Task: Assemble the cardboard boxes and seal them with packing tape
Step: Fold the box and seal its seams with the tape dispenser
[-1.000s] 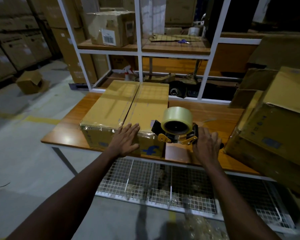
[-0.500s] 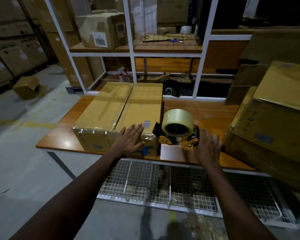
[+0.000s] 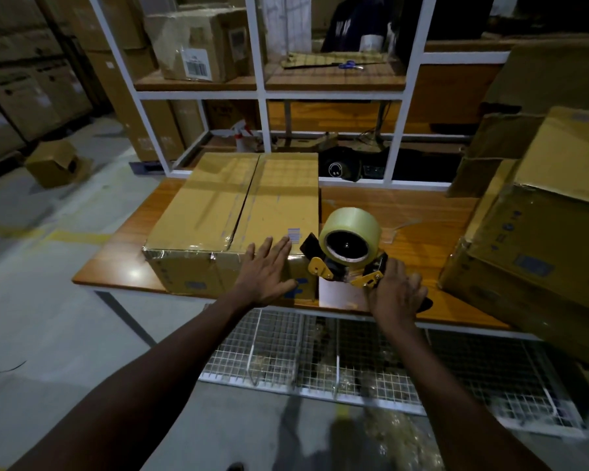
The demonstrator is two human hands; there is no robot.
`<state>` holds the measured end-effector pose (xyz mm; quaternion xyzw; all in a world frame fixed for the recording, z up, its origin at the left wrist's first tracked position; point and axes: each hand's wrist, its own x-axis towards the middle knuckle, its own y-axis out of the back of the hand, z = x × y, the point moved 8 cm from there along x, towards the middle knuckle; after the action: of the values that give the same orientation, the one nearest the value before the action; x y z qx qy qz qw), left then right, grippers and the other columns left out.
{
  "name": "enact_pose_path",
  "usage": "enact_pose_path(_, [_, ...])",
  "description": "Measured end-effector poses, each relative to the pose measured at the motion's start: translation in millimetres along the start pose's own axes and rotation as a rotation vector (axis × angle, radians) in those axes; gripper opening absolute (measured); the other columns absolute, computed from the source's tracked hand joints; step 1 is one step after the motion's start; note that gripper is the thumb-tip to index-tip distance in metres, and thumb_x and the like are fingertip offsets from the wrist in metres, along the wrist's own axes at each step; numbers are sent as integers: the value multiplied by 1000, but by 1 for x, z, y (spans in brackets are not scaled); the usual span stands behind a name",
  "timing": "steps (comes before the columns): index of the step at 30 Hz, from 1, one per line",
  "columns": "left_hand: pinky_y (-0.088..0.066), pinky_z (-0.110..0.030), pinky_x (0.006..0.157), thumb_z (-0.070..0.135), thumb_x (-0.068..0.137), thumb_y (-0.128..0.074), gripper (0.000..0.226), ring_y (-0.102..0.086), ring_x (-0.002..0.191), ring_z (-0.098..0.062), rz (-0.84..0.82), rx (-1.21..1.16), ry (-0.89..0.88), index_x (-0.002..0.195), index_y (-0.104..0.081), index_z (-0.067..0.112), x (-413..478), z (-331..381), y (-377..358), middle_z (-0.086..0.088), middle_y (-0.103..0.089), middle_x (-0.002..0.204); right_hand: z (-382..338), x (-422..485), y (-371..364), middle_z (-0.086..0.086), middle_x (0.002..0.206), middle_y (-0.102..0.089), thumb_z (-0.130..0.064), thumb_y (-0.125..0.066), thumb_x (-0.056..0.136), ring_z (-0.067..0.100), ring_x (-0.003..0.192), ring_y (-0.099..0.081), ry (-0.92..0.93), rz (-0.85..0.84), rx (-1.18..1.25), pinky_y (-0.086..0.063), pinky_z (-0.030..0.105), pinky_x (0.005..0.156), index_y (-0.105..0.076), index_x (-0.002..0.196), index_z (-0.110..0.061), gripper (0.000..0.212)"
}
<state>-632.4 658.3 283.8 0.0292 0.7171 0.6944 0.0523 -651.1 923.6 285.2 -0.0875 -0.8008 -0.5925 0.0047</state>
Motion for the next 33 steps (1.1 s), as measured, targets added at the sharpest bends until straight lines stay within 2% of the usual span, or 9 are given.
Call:
enact_pose_path(6, [-1,-53,121,74,69,1,107,6,152,-26,-11,-12,9,158,5,16,1,0,1,-1,10,166,2,-22,-29,8,136,-49,-21,-65,90,42,124,-39,-168,-103,178,-35,51,95,-44,128,-14,44])
enact_pose_path(9, [-1,-53,120,73,70,0,104,6,152,-26,-9,-17,2,158,6,18,0,-5,0,0,10,166,7,-24,-29,9,132,-51,-17,-64,89,41,120,-40,-141,-45,218,-35,52,93,-47,122,-14,38])
enact_pose_path(15, [2,-52,119,74,70,1,103,8,152,-25,-4,-2,-11,157,8,20,-1,-7,1,1,13,165,32,-21,-4,14,126,-56,-22,-69,84,43,116,-43,-178,60,195,-34,51,90,-51,114,-11,36])
enact_pose_path(19, [3,-51,120,72,73,0,100,7,152,-24,24,-25,-2,158,6,20,0,-8,0,2,11,165,30,-10,21,16,129,-54,-23,-66,82,43,120,-42,-194,103,217,-33,54,93,-52,118,-7,42])
enact_pose_path(21, [4,-49,121,70,72,1,100,5,153,-21,35,-51,7,158,3,21,-1,-12,2,2,9,165,14,-1,34,16,130,-53,-25,-63,85,42,120,-41,-168,144,256,-30,52,95,-52,119,-8,40])
enact_pose_path(24, [5,-49,121,68,74,0,97,2,153,-22,88,-110,57,159,-1,20,-13,-35,4,0,2,166,-21,13,45,13,128,-53,-17,-61,88,40,119,-41,-94,177,230,-31,51,93,-50,120,-11,34])
enact_pose_path(30, [2,-54,119,65,81,1,93,-2,153,-26,164,-134,245,158,-9,15,-56,-132,0,-5,-4,166,-115,15,44,9,125,-54,-16,-61,90,39,120,-40,77,173,210,-30,51,93,-50,121,-14,33])
enact_pose_path(33, [-5,-59,118,59,87,-7,86,-12,152,-31,229,-201,317,157,-20,10,-82,-179,2,-10,-14,164,-165,12,38,9,126,-54,-22,-62,91,39,116,-41,135,165,204,-31,51,93,-50,124,-14,37])
